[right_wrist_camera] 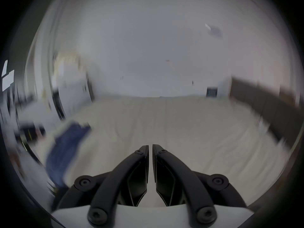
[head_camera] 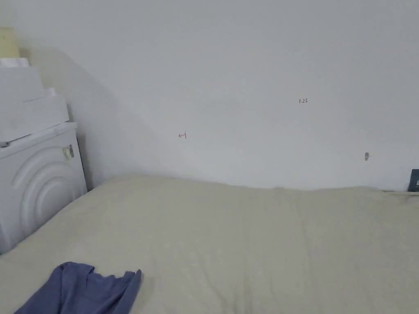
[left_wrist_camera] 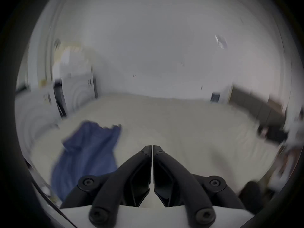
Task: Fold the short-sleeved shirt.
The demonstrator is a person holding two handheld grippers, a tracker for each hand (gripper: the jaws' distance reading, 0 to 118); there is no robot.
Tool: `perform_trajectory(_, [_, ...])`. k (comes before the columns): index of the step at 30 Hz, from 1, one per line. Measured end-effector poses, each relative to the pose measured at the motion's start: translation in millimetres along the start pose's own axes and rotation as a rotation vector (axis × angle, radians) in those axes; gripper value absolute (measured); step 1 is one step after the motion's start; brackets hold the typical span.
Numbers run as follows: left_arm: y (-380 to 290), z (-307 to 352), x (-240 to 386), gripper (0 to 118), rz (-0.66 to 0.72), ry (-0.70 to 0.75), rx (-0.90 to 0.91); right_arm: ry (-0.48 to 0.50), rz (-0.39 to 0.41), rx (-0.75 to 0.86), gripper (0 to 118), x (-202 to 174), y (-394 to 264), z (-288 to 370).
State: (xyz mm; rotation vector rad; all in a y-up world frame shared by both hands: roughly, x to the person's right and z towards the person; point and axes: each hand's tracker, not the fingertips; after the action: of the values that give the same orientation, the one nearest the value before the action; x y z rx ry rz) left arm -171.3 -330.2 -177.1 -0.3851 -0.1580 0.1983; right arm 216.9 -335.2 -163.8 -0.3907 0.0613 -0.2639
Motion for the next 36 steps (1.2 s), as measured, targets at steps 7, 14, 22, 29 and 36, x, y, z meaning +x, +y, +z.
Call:
perform_trajectory(7, [-7.0,2.7,11.4,3,-0.084,0.039,-0.033,-0.030,0.087,-0.024,5,-14.1,-6.5,4.5])
perform_trajectory(14, [-5.3,-1.8,3.8,7,-0.111,0.056,-0.047,-0.028,0.100,-0.034,5,-19.2,-8.7,4.5])
perform_trajectory(22, [6.3,-45.3,-79.3,74,-0.190,0.246,-0.145,0.007,0.092,-0.104,5,-20.5,-24.0,0.2])
perform_trajectory(29, [29.0,-149.1,-177.2,101,-0.212,0.302,-0.303,0.017,0.006,-0.251,6,-13.9,-44.9,-33.4])
perform_trajectory(36, [9.8,-262.8,-243.3,87,-0.182,0.299,-0.455,-0.032,-0.008,-0.341,6,-8.5,-55.5,-55.5])
